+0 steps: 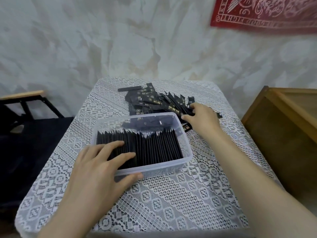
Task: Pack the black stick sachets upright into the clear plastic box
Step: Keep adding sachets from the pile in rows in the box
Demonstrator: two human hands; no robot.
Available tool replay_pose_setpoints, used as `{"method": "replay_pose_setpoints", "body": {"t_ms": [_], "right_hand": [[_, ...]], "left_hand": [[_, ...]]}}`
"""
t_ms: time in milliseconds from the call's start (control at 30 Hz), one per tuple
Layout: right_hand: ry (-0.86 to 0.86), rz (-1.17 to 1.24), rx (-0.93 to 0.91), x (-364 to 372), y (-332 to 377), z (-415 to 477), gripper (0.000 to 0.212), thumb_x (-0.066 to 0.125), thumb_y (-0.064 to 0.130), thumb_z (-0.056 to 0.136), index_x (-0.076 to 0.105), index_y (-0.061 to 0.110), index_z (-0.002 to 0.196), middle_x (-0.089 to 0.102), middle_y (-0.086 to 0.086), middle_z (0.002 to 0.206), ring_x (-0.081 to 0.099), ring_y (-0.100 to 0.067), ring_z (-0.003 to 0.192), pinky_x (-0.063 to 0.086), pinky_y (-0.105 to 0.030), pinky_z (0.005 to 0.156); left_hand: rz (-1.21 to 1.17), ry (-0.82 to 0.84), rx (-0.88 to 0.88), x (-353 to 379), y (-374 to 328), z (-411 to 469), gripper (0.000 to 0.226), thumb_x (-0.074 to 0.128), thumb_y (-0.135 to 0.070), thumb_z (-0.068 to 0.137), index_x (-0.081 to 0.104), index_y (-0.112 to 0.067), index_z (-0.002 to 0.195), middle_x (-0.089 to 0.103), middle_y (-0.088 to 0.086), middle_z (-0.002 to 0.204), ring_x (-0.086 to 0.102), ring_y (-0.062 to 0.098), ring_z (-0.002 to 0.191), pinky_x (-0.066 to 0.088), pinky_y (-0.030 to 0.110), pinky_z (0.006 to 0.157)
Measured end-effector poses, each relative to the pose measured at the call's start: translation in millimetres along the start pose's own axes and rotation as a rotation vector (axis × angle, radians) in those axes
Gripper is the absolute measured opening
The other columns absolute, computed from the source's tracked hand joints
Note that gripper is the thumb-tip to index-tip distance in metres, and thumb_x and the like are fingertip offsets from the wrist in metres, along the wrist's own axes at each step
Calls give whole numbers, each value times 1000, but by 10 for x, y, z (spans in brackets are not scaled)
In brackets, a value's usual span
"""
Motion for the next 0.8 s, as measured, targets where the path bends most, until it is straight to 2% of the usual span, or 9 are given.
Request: {"method": "replay_pose_setpoints", "body": {"t_ms": [100, 200, 267, 400, 467, 533, 633, 733, 800], "right_hand": [[22, -91, 2, 79, 39, 82, 35, 68, 37, 95, 66, 16, 124, 71, -10, 115, 66, -35, 105, 54, -42, 86], [-9, -75, -1, 108, -11, 65, 19, 60, 24, 96, 70, 18, 111, 73, -10, 100, 67, -36, 92, 55, -41, 80], [-43, 4, 29, 24, -65, 27, 17, 60, 24, 97, 72, 20, 108, 73, -7, 92, 67, -34, 86, 55, -40, 80], [-99, 272, 22, -291, -21, -7, 9, 66, 27, 95, 71, 26, 102, 70, 3, 94, 61, -25, 92, 43, -32, 81], [13, 341, -61, -297, 141, 74, 6, 69, 27, 93, 70, 25, 88, 69, 6, 85, 60, -19, 84, 42, -31, 78], [192, 269, -135, -122, 290, 176, 10, 72, 28, 92, 70, 26, 82, 68, 5, 82, 59, -17, 83, 38, -30, 75], [259, 194, -169, 126, 331, 311, 7, 74, 28, 91, 69, 22, 90, 70, -2, 95, 60, -23, 95, 40, -30, 81], [202, 231, -179, 177, 285, 327, 23, 75, 29, 91, 58, 24, 106, 62, 2, 102, 58, -24, 94, 40, -32, 78], [188, 239, -198, 180, 260, 296, 32, 75, 33, 91, 56, 25, 116, 62, 3, 105, 58, -23, 96, 45, -34, 82]], "left_hand": [[1, 9, -2, 5, 4, 4, 64, 40, -83, 81, 70, -42, 120, 61, -10, 134, 54, 21, 114, 44, 52, 103], [-1, 8, -5, -3, 13, 1, 63, 41, -82, 80, 70, -43, 120, 62, -10, 134, 54, 22, 113, 45, 52, 102], [-4, 4, -7, -12, 16, 4, 62, 41, -82, 81, 70, -43, 119, 62, -11, 133, 54, 21, 113, 44, 50, 101], [-4, 28, -8, -18, 21, 2, 64, 38, -85, 82, 69, -44, 120, 60, -12, 135, 54, 20, 116, 44, 49, 102], [-5, 46, -17, -23, 28, 11, 65, 36, -87, 81, 68, -46, 120, 59, -13, 136, 53, 19, 118, 43, 49, 103], [-8, 61, -22, -27, 29, 26, 66, 34, -88, 81, 67, -47, 120, 57, -15, 137, 52, 18, 119, 42, 48, 103], [-12, 65, -19, -21, 30, 43, 66, 33, -89, 80, 67, -47, 119, 57, -15, 136, 52, 17, 119, 41, 46, 103], [-29, 53, -17, -13, 34, 40, 66, 34, -88, 80, 68, -47, 118, 58, -15, 135, 51, 16, 118, 41, 44, 102], [-36, 45, -12, -5, 36, 29, 66, 34, -88, 80, 69, -46, 117, 59, -15, 134, 50, 15, 117, 40, 43, 102]]}}
Point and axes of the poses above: each hand's wrist, its own z-axis towards the middle knuckle, its own x-axis out of the palm, y = z × x, the point moved 6 cm from there along z, towards the middle knuckle
